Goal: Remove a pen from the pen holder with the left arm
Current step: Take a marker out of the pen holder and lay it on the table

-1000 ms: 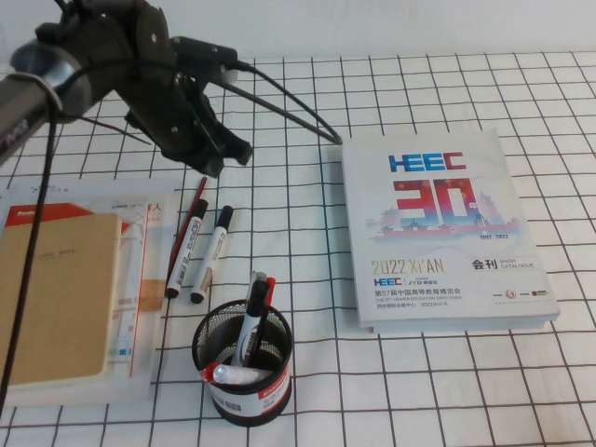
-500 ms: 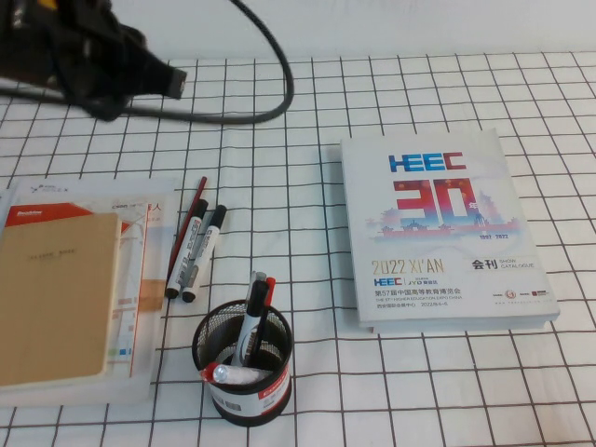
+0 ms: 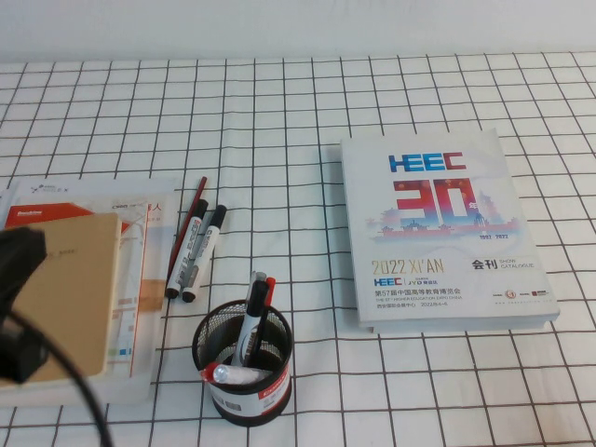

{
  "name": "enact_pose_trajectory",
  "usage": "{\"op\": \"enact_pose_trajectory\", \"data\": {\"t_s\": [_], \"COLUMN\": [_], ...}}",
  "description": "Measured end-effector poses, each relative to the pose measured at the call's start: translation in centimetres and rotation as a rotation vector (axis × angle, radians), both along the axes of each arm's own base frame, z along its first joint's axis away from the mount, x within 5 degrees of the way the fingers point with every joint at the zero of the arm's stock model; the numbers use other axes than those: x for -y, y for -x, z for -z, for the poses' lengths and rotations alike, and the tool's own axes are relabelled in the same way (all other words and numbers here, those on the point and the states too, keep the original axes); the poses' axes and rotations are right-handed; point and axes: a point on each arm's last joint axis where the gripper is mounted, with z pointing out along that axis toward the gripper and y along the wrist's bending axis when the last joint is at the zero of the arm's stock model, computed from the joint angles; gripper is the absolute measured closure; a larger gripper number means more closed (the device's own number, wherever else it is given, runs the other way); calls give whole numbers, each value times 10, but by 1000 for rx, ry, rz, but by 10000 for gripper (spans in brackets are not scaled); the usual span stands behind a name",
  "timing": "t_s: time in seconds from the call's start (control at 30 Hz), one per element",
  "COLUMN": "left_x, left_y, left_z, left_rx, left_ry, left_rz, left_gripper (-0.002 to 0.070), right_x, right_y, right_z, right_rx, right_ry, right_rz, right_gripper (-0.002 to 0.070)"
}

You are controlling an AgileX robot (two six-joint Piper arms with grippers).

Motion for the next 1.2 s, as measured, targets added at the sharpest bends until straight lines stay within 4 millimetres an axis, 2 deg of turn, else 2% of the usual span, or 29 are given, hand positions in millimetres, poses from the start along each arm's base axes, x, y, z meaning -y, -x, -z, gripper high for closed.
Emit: {"op": "enact_pose_trajectory", "data": {"t_s": [0.23, 0.4, 0.57, 0.7, 0.83, 0.97, 1.2], "left_x": [-20, -27, -29, -29, -36, -42, -44], "left_y": [50, 69, 68, 58, 49, 52, 60], "left_z": [23, 25, 36, 57, 85, 105, 132], "left_rx": [137, 184, 199, 240, 266, 310, 353], "left_ry": [19, 66, 31, 11, 9, 13, 25], "left_rz": [-8, -15, -27, -74, -203, -294, -312], "left_gripper": [675, 675, 675, 675, 675, 675, 675], "right_x": [0, 0, 0, 0, 0, 0, 0], "right_y": [0, 0, 0, 0, 0, 0, 0], "right_z": [0, 0, 0, 0, 0, 0, 0], "right_rx": [0, 0, 0, 0, 0, 0, 0], "right_ry": [0, 0, 0, 0, 0, 0, 0], "right_rz": [0, 0, 0, 0, 0, 0, 0], "right_gripper": [691, 691, 691, 691, 691, 691, 692]}}
